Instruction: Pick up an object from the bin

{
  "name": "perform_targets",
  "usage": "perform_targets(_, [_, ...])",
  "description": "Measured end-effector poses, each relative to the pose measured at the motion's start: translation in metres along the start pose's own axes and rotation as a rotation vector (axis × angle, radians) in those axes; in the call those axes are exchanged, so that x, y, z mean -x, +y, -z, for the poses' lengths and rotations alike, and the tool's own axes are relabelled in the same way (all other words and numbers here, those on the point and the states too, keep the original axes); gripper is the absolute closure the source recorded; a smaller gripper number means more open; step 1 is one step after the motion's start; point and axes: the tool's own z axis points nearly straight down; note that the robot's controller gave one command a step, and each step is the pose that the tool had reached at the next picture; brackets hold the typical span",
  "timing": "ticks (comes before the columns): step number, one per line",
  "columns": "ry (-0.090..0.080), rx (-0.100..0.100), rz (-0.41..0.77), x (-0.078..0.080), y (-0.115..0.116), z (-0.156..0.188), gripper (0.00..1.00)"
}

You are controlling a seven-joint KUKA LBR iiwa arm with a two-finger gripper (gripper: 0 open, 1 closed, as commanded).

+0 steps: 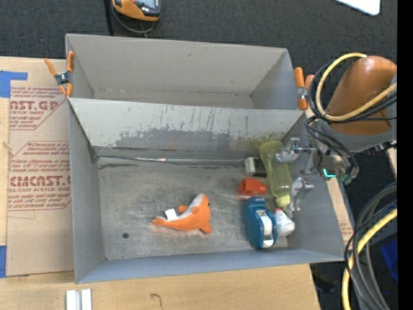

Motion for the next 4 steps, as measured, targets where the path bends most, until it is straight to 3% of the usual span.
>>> perform_targets(1, [-0.008,-0.001,0.001,0.002,0.0,0.004,0.0])
perform_targets(2, [-0.014,0.003,-0.141,-0.014,0.007,-0.103,1.0])
perform_targets(3, [-0.014,0.003,-0.142,-0.014,0.007,-0.103,1.0])
perform_targets(4, [-0.006,-0.001,-0.188,-0.03,0.01,-0.081,1.0])
